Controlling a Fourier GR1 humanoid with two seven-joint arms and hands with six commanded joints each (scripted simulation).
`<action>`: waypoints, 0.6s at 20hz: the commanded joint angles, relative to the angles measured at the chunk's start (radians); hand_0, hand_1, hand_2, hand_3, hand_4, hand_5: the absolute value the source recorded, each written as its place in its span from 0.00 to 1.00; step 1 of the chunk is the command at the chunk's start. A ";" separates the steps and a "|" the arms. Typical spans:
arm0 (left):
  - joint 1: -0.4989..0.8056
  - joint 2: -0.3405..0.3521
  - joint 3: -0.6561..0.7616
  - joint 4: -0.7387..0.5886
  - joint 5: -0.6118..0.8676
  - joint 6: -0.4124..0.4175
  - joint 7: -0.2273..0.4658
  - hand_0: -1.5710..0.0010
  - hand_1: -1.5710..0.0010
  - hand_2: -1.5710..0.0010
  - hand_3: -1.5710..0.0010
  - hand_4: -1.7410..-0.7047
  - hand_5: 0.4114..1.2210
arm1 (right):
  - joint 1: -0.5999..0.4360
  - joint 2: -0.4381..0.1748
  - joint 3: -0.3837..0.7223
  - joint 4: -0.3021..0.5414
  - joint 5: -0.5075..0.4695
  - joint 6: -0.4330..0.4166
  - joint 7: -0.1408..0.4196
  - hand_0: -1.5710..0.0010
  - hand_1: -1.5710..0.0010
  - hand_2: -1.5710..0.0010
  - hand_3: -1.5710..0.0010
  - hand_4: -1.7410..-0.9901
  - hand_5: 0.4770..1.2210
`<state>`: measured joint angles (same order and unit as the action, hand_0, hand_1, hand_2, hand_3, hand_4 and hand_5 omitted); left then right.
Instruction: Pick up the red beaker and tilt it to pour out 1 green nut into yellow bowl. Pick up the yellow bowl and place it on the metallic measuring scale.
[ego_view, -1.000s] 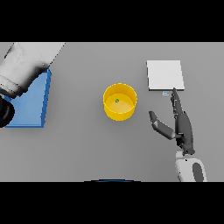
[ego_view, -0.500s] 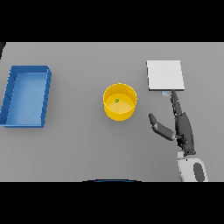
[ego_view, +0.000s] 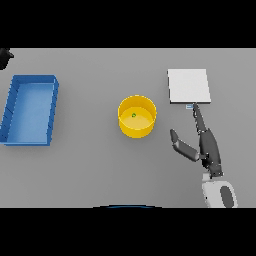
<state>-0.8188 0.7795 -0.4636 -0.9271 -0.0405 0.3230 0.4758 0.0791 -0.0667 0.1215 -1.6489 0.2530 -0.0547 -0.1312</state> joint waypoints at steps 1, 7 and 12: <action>0.046 0.009 -0.005 -0.054 0.014 0.025 0.026 0.00 0.00 0.00 0.08 0.00 1.00 | 0.005 -0.005 -0.006 -0.007 -0.008 0.002 0.002 1.00 1.00 1.00 1.00 0.71 0.25; 0.205 0.020 -0.035 -0.186 0.071 0.144 0.097 0.00 0.00 0.00 0.04 0.00 1.00 | 0.002 -0.008 -0.002 -0.011 -0.006 0.008 0.006 1.00 1.00 1.00 1.00 0.70 0.25; 0.224 0.028 -0.094 -0.187 0.082 0.171 0.134 0.00 0.00 0.00 0.01 0.00 0.69 | -0.004 -0.013 -0.010 0.015 -0.004 0.003 0.000 1.00 1.00 1.00 1.00 0.71 0.25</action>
<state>-0.5942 0.8082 -0.5574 -1.1136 0.0437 0.4958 0.6090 0.0752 -0.0799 0.1113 -1.6335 0.2494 -0.0518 -0.1310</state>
